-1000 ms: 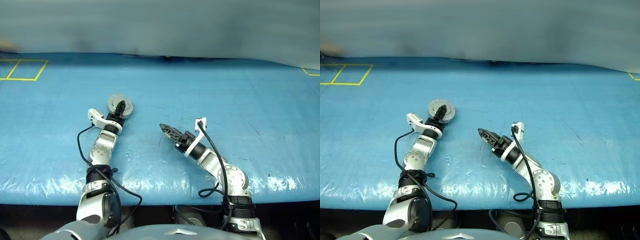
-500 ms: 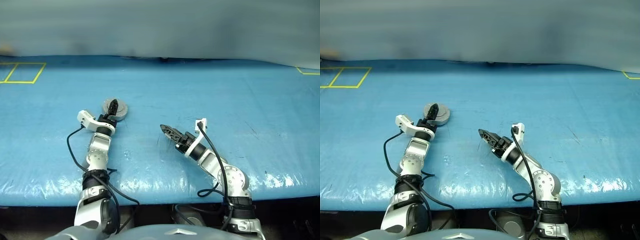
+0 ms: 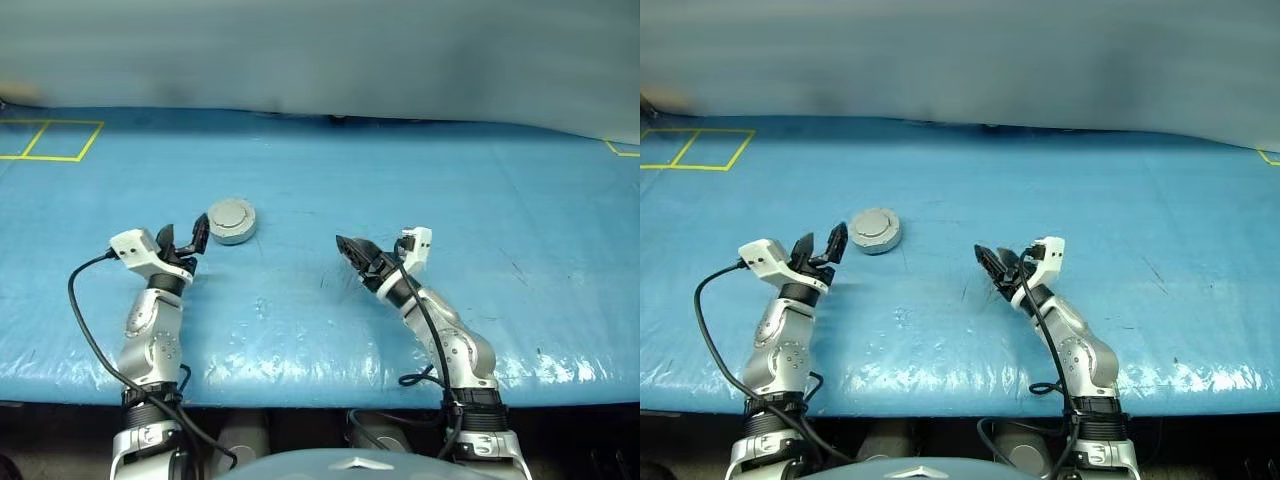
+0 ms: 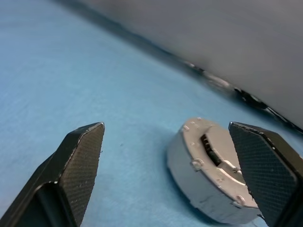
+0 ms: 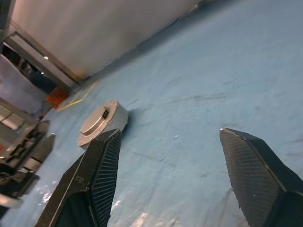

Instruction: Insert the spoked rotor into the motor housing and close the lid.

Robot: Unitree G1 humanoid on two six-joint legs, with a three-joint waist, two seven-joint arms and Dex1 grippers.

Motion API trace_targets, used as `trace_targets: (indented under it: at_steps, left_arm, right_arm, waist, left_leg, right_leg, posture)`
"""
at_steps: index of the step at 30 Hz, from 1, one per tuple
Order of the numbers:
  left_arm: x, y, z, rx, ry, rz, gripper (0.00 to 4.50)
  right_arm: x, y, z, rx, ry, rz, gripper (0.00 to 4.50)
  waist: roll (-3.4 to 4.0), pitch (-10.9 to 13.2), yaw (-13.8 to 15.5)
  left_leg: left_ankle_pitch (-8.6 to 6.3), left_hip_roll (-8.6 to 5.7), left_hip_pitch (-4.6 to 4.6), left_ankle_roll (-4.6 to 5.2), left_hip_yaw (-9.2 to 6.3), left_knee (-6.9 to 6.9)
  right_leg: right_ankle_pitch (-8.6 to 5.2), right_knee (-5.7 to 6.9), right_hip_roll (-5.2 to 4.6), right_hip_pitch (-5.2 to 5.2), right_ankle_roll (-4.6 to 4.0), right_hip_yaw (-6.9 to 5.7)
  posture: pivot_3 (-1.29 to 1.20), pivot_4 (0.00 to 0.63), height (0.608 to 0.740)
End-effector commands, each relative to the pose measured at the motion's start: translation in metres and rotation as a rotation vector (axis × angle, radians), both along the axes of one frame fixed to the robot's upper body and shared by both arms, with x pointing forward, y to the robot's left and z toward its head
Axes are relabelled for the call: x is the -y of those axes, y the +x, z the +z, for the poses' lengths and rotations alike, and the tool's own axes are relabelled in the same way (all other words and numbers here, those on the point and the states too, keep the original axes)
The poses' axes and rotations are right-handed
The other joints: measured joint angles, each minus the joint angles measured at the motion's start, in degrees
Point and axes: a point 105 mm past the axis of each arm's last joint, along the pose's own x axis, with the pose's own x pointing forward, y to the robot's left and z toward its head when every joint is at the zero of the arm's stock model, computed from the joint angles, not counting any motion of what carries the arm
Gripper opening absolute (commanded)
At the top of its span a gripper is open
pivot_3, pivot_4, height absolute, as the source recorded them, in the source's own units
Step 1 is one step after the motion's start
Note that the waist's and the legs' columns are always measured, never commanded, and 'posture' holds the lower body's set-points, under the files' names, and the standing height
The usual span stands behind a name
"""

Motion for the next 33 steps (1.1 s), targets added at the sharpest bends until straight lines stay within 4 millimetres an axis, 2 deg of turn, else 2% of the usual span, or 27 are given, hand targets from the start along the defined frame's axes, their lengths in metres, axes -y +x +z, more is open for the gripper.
trace_targets:
  at_steps: [1, 3, 6, 12, 17, 22, 33]
  left_arm:
    - [0.039, -0.010, 0.033, 0.184, 0.133, -0.192, 4.45]
    - [0.059, -0.016, 0.032, 0.203, 0.188, -0.319, 4.45]
    - [0.085, -0.024, 0.017, 0.178, 0.348, -0.485, 4.45]
    - [0.104, -0.028, -0.020, 0.104, 0.540, -0.627, 4.45]
    - [0.109, -0.031, -0.032, 0.086, 0.557, -0.669, 4.50]
    - [0.110, -0.033, -0.035, 0.084, 0.544, -0.675, 4.50]
    - [0.112, -0.032, -0.037, 0.091, 0.555, -0.662, 4.50]
  right_arm:
    - [0.019, 0.006, 0.019, 0.175, -0.144, -0.072, 3.43]
    - [0.028, 0.008, 0.019, 0.206, -0.213, -0.073, 3.43]
    - [0.037, 0.008, 0.013, 0.214, -0.308, -0.036, 3.43]
    - [0.050, 0.004, 0.006, 0.250, -0.464, 0.034, 3.43]
    - [0.048, -0.004, 0.001, 0.269, -0.536, 0.105, 4.49]
    - [0.048, -0.005, -0.008, 0.247, -0.571, 0.113, 4.49]
    - [0.048, -0.003, -0.014, 0.226, -0.594, 0.108, 4.49]
  waist:
    - [0.00, 0.0, 0.0]
    - [0.01, 0.0, -0.1]
    - [0.02, 0.0, -0.4]
    - [0.04, 0.0, -0.4]
    - [0.03, 0.0, -0.3]
    - [0.03, 0.0, -0.2]
    - [0.04, 0.0, -0.2]
  left_leg:
    - [0.00, 0.00, 0.00, 0.00, 0.00, 0.00]
    - [0.00, 0.01, 0.01, 0.00, 0.01, -0.02]
    - [0.00, 0.03, 0.05, 0.01, 0.01, -0.05]
    - [0.00, 0.04, 0.19, 0.02, 0.04, -0.06]
    - [-0.01, 0.04, 0.19, 0.03, 0.04, -0.06]
    - [-0.01, 0.04, 0.20, 0.02, 0.05, -0.05]
    - [-0.01, 0.03, 0.22, 0.02, 0.05, -0.04]
  right_leg:
    - [0.00, 0.00, 0.00, 0.00, 0.00, 0.00]
    - [0.00, 0.00, 0.01, 0.00, -0.01, 0.01]
    - [-0.01, 0.03, 0.04, 0.00, -0.04, 0.01]
    - [-0.04, 0.05, 0.04, 0.11, -0.07, 0.04]
    - [-0.04, 0.04, 0.03, 0.12, -0.06, 0.04]
    - [-0.04, 0.06, 0.02, 0.13, -0.06, 0.05]
    - [-0.03, 0.06, 0.01, 0.16, -0.06, 0.05]
  posture:
    - [0.00, 0.150, 0.740]
    - [0.00, 0.150, 0.740]
    - [0.00, 0.150, 0.740]
    - [0.00, 0.150, 0.740]
    - [0.00, 0.150, 0.740]
    - [0.00, 0.150, 0.740]
    - [0.00, 0.150, 0.740]
